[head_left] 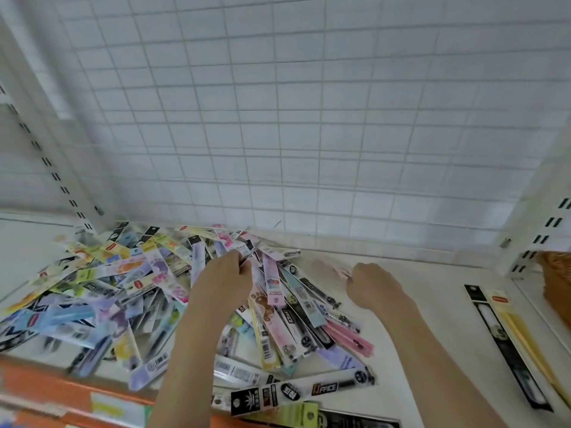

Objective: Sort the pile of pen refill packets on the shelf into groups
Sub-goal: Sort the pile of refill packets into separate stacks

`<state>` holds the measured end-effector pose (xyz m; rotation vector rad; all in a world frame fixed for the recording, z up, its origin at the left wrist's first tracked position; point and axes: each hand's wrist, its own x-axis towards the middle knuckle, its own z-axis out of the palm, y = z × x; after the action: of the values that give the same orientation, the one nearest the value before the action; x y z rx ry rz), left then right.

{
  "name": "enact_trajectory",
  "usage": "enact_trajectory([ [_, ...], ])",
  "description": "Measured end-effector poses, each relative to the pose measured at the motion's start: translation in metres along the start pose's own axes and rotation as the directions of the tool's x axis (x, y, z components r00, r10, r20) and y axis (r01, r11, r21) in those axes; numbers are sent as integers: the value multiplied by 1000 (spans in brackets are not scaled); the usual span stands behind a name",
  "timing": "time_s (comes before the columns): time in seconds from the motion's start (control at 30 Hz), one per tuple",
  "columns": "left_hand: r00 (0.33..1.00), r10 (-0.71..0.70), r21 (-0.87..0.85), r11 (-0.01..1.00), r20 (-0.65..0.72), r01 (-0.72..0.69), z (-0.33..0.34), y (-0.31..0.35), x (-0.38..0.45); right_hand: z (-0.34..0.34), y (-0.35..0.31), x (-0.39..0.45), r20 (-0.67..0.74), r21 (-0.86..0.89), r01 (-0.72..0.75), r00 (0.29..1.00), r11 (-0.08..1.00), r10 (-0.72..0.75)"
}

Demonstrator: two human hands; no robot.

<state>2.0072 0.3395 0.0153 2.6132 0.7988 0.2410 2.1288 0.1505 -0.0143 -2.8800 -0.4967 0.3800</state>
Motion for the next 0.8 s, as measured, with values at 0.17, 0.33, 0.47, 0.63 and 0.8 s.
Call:
enact_trajectory([
  [0.17,1000,-2,21,1000,24,2,5,14,41,-7,6,-1,-68,28,-41,997,999,43],
  [0.33,998,-51,62,997,41,49,16,34,82,-11,11,-7,-111,78,-64,991,995,73],
  [0.47,994,-105,132,986,40,99,21,41,99,-11,14,-12,-116,86,-74,990,994,83],
  [0.63,986,-143,173,977,84,127,31,44,102,-9,15,-13,-100,94,-77,991,993,86],
  [0.8,973,-190,149,974,134,170,39,39,99,-9,12,-15,-107,98,-58,992,994,69],
])
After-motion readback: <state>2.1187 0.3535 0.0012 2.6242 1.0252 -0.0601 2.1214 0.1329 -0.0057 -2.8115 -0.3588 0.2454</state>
